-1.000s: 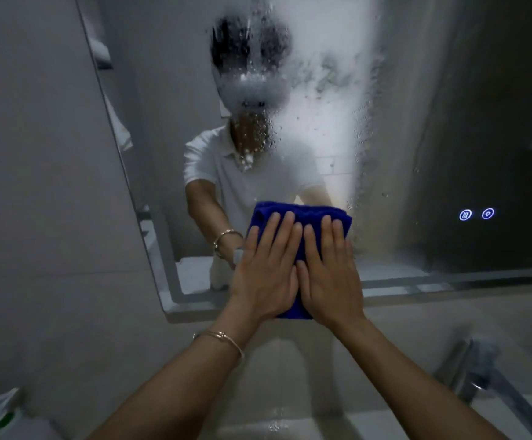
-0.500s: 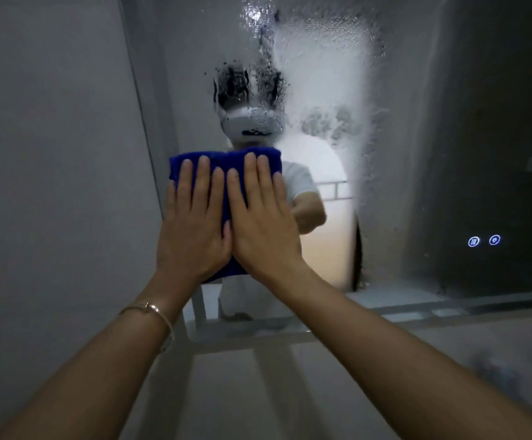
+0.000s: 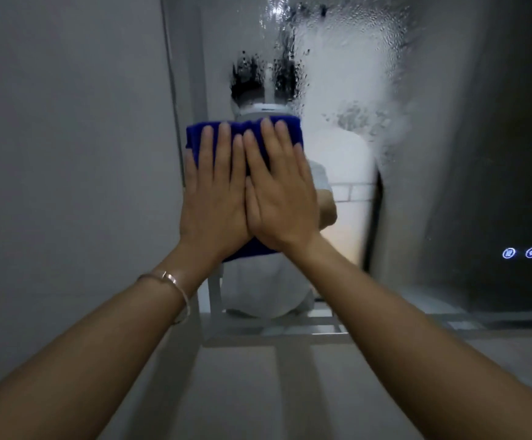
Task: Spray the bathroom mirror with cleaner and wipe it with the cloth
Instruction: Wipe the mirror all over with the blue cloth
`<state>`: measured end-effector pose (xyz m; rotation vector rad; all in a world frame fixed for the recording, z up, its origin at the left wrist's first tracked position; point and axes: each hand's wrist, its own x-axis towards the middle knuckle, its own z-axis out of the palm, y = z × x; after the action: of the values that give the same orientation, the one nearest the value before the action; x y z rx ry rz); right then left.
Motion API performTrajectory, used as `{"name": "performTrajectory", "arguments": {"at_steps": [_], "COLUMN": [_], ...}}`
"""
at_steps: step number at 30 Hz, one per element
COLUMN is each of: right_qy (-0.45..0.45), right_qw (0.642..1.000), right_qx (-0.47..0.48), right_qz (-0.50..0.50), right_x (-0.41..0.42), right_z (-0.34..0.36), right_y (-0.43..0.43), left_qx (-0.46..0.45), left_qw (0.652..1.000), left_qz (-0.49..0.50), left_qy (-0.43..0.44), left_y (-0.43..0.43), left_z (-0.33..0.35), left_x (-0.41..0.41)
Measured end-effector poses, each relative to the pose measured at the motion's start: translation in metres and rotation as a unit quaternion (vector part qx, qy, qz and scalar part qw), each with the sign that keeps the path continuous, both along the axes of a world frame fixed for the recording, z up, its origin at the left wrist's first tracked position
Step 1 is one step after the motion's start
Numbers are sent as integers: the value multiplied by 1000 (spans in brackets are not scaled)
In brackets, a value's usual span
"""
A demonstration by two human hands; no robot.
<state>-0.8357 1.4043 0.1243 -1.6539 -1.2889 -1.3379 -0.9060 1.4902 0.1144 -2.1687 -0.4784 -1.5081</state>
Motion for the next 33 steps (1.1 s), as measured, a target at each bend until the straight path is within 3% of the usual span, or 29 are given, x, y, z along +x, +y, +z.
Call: {"name": "performTrajectory", "arguments": {"at_steps": [4,10,15,24,30,33], "right_qy": [-44,-11,14,-21,6,-7], "right_qw": [999,998,998,998,998,998], "right_qx": [-1,11,5,-29,-27,-18], "right_qz": [-18,-59,-58,-59,-60,-52], "right_x": [36,72,76,70,62,51], "right_z": [14,-54,-88,-128,-121,-80], "right_y": [-35,-73,-74,-71,-66,-53], "left_qx": [-15,39,50,5,23,38], "left_qw": [999,997,996,998,996,996], "left_qz": [-19,-60,-66,-24,-19,-35], "left_qy": [-21,32,28,66,89,75], "left_y": [-34,-65,-65,-63,-61,-42], "left_z": [12,-41,-71,-121,-108,-67], "left_x": [33,66,66,50,42,32]}}
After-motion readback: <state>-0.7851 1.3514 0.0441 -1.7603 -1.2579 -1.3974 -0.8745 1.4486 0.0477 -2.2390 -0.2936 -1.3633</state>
